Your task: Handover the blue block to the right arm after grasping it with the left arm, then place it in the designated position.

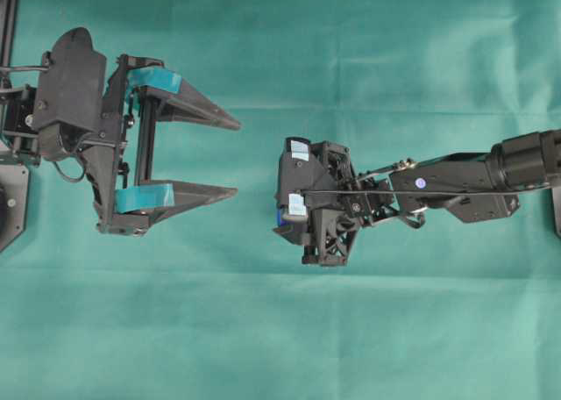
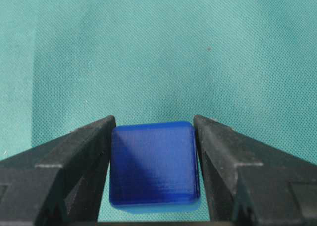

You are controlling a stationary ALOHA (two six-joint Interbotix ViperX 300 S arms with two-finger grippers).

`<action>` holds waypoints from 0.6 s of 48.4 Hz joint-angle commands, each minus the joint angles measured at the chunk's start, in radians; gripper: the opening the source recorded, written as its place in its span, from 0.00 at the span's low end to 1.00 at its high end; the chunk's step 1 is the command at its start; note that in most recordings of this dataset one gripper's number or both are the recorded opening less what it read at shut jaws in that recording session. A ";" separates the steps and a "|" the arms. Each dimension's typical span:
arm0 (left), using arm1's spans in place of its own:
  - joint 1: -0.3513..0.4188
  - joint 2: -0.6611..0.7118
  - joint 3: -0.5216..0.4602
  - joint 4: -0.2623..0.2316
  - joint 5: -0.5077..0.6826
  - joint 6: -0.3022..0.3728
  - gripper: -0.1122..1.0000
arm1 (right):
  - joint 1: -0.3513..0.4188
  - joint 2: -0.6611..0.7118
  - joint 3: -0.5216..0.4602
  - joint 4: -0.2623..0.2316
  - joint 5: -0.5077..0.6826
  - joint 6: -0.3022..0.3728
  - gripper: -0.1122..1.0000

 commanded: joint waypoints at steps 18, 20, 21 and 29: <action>0.002 -0.006 -0.028 0.002 -0.006 0.000 0.99 | 0.000 -0.018 -0.023 -0.003 -0.003 -0.008 0.59; 0.002 -0.006 -0.028 0.002 -0.006 0.000 0.99 | 0.002 -0.018 -0.023 -0.003 -0.003 -0.008 0.59; 0.002 -0.006 -0.028 0.002 -0.006 0.000 0.99 | 0.002 -0.018 -0.023 -0.005 -0.002 -0.008 0.59; 0.002 -0.006 -0.028 0.002 -0.006 0.000 0.99 | 0.003 -0.018 -0.025 -0.005 0.000 -0.008 0.59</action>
